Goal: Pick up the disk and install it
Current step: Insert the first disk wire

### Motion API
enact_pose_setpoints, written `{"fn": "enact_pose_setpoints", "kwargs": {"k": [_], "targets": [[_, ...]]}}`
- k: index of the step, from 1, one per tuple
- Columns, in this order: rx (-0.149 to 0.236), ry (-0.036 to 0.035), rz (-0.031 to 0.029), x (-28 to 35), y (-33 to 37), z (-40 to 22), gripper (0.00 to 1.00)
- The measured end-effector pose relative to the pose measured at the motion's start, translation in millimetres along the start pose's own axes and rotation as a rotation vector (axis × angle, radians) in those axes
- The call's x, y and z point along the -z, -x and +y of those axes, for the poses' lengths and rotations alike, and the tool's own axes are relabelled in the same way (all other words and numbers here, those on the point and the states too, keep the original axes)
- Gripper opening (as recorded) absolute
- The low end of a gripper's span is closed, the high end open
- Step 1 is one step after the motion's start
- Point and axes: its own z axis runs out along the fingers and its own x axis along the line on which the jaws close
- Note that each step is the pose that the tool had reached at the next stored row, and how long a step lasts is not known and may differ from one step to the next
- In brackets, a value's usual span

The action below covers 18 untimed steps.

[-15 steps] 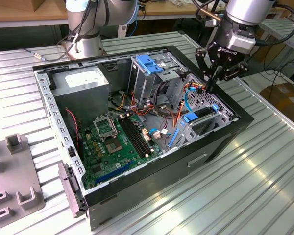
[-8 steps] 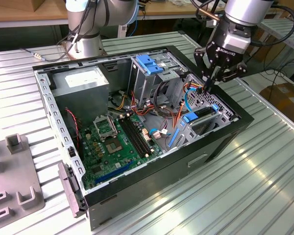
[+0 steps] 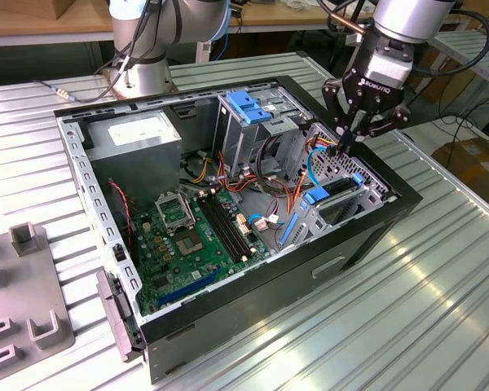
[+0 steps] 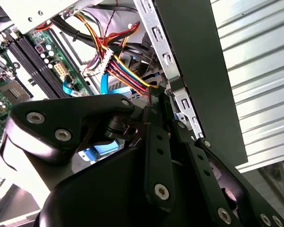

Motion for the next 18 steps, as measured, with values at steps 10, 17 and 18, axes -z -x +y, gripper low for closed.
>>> {"fn": "enact_pose_setpoints", "kwargs": {"k": [10,17,18], "targets": [[-0.088,0.0044,-0.0015,-1.4,0.5,0.7,0.16],[-0.157,0.0083,-0.0022,-2.2,3.7,5.8,0.16],[-0.172,0.0090,-0.0024,-2.4,3.7,5.7,0.16]]}}
